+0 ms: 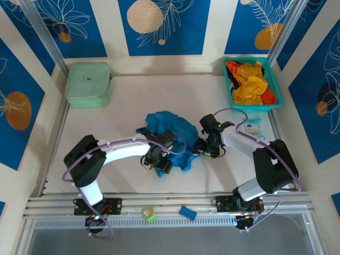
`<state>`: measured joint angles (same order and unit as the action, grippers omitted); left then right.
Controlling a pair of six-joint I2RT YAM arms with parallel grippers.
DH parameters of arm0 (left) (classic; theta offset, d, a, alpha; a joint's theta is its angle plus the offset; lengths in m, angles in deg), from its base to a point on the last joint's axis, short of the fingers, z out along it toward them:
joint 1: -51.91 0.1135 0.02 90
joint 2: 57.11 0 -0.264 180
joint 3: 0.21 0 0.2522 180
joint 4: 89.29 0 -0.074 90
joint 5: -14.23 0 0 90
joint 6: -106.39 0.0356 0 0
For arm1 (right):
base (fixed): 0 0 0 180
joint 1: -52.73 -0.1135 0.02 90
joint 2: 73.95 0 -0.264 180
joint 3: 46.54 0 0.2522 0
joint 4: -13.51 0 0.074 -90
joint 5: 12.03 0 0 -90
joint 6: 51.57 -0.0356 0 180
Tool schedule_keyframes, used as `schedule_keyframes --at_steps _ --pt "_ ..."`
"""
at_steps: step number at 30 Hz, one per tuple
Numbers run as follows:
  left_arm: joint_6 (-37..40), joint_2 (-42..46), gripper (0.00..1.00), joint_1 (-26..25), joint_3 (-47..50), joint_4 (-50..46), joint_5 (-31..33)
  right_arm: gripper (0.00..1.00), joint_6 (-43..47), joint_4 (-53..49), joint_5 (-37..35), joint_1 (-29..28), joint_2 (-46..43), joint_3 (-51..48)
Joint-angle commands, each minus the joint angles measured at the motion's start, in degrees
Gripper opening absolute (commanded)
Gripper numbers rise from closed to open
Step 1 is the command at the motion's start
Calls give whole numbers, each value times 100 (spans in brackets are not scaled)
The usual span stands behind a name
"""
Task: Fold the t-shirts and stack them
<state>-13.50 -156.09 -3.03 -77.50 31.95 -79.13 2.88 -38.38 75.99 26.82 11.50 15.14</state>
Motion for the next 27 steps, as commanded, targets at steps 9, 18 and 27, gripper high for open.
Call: schedule_keyframes --at_steps 9,18,27 --pt "-22 728 5 82 -676 -885 1977 0 -92 432 -664 23 420 358" --pt "368 1161 0 941 -1689 -2633 3146 0 470 -2014 -2429 599 -722 1457" --pt "572 1229 0 900 -1625 -3114 1949 0 842 -3113 -3091 1245 -590 1933"
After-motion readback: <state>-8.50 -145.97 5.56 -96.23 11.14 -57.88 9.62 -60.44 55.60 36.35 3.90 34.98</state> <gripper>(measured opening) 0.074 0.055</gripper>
